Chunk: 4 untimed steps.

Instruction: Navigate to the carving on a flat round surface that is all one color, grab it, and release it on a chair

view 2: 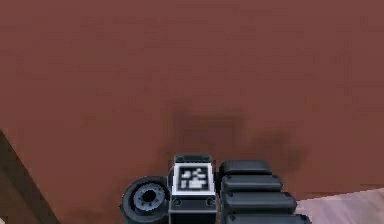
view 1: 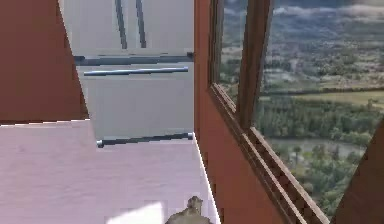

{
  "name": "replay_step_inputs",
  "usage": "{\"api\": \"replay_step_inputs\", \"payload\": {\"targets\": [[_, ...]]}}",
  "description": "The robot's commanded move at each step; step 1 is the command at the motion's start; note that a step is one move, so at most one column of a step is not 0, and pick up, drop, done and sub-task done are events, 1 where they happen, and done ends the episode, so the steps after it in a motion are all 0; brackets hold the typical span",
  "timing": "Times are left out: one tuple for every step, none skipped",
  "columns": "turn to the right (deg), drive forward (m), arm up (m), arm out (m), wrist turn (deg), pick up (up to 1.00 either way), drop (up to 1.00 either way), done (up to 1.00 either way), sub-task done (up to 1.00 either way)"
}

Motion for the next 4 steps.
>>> {"api": "replay_step_inputs", "payload": {"targets": [[-45.0,0.0,0.0,0.0,0.0,0.0,0.0,0.0,0.0],[-30.0,0.0,0.0,0.0,0.0,0.0,0.0,0.0,0.0],[0.0,0.3,0.0,0.0,0.0,0.0,0.0,0.0,0.0],[0.0,1.0,0.0,0.0,0.0,0.0,0.0,0.0,0.0]]}}
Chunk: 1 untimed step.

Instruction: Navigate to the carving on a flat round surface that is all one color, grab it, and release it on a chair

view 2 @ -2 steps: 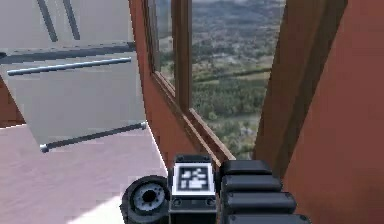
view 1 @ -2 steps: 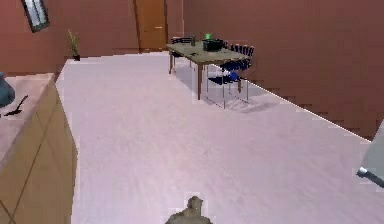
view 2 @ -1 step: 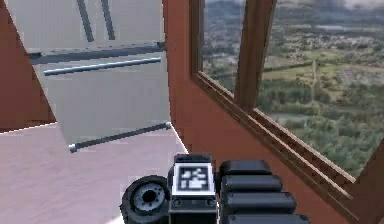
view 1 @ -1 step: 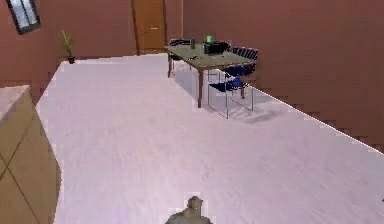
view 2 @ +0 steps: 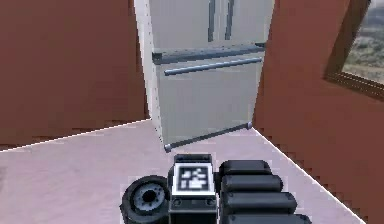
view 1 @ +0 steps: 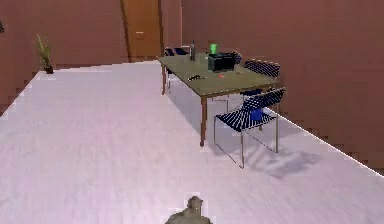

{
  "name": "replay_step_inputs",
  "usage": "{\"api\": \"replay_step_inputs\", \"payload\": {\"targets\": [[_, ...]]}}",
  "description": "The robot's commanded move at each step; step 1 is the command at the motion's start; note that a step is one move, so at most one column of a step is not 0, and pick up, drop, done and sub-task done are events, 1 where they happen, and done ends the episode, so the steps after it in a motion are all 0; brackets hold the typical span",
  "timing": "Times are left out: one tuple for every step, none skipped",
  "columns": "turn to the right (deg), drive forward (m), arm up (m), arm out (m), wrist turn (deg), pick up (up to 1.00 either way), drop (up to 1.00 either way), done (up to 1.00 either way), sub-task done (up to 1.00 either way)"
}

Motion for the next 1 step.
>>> {"api": "replay_step_inputs", "payload": {"targets": [[0.0,1.0,0.0,0.0,0.0,0.0,0.0,0.0,0.0]]}}
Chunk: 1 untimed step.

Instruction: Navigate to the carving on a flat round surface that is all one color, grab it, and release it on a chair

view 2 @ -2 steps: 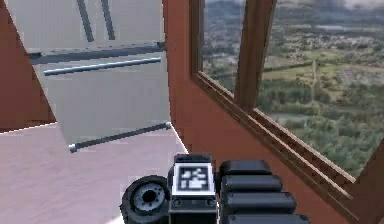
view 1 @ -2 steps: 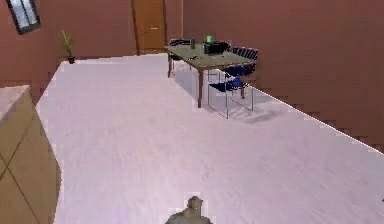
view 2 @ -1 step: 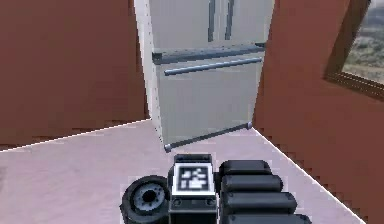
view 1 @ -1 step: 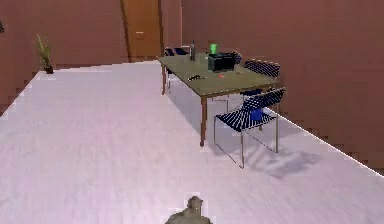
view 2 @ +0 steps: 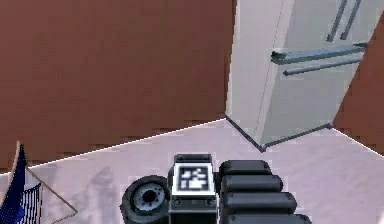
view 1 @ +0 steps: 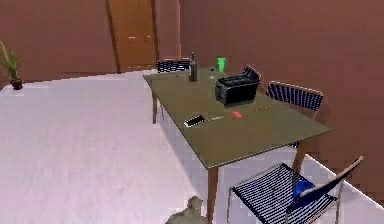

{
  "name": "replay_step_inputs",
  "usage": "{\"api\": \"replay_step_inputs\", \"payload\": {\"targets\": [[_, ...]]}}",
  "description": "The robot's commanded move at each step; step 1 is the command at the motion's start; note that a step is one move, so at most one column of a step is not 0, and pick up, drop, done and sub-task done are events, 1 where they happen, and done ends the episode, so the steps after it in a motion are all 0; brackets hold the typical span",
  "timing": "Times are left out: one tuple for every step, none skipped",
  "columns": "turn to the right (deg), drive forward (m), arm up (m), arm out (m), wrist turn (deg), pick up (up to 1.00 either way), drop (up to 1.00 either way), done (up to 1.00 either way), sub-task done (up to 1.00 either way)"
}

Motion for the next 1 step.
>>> {"api": "replay_step_inputs", "payload": {"targets": [[-3.0,0.0,0.0,0.0,0.0,0.0,0.0,0.0,0.0]]}}
